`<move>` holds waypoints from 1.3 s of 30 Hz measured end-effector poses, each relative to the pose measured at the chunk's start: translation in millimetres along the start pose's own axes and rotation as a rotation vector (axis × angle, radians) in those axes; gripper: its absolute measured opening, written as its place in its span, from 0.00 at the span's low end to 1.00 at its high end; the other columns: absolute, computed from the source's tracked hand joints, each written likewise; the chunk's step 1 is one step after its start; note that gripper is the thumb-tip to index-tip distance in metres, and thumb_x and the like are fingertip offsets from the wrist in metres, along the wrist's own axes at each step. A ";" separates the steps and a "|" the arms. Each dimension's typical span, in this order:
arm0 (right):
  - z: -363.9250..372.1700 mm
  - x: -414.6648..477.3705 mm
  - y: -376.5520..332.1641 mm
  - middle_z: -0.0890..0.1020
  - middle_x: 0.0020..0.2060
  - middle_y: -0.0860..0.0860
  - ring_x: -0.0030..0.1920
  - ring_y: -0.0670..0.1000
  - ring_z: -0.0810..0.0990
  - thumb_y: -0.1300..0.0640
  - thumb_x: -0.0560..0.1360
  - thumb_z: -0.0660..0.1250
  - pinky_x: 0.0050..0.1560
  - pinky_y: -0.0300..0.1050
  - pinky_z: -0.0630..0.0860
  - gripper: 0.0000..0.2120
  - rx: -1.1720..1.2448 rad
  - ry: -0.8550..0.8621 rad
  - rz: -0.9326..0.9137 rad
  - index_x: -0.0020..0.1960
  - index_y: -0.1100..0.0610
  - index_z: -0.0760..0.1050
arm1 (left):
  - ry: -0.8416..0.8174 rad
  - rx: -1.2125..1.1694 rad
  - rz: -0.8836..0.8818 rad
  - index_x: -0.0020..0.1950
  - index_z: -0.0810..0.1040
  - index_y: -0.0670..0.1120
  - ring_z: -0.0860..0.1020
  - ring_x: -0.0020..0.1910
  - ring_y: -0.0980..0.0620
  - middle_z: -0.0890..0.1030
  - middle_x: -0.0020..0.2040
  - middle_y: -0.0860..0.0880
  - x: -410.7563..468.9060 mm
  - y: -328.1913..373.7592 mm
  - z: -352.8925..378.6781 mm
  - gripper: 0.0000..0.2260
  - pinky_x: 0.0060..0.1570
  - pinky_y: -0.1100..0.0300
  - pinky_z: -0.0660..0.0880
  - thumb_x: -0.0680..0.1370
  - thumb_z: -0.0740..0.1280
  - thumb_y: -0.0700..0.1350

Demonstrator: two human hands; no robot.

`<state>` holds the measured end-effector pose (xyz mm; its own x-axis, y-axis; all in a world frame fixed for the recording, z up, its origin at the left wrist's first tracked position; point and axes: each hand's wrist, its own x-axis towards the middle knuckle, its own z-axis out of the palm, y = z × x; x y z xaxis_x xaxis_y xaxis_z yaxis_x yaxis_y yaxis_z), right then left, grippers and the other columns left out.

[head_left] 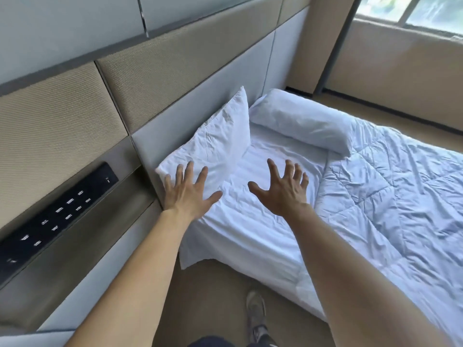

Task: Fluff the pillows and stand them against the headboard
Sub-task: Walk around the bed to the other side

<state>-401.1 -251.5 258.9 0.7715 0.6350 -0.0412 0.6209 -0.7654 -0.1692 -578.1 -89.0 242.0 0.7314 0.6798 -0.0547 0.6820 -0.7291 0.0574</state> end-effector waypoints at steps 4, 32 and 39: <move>7.1 -65.5 28.1 0.53 0.77 0.60 0.77 0.66 0.47 0.24 0.70 0.53 0.75 0.64 0.47 0.43 0.016 -0.012 0.092 0.78 0.43 0.49 | -0.051 -0.026 0.101 0.80 0.48 0.56 0.44 0.78 0.42 0.47 0.80 0.45 -40.1 24.1 8.2 0.38 0.74 0.37 0.49 0.74 0.46 0.74; 58.9 -504.5 443.1 0.47 0.79 0.61 0.78 0.62 0.39 0.24 0.70 0.48 0.74 0.66 0.33 0.44 0.198 -0.169 0.863 0.80 0.44 0.47 | -0.341 0.164 0.862 0.80 0.48 0.57 0.46 0.79 0.42 0.48 0.81 0.46 -361.5 481.8 154.2 0.39 0.74 0.37 0.49 0.73 0.44 0.76; 64.6 -572.1 517.8 0.51 0.79 0.62 0.79 0.61 0.43 0.25 0.72 0.46 0.75 0.67 0.35 0.43 0.251 -0.139 1.128 0.80 0.46 0.48 | -0.382 0.207 1.131 0.80 0.49 0.58 0.47 0.79 0.43 0.50 0.81 0.46 -413.0 603.5 172.4 0.38 0.74 0.38 0.50 0.74 0.45 0.75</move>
<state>-529.9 -1004.3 131.2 0.8372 -0.3757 -0.3975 -0.4655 -0.8710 -0.1572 -468.7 -823.5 127.4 0.8430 -0.3910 -0.3694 -0.3807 -0.9189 0.1039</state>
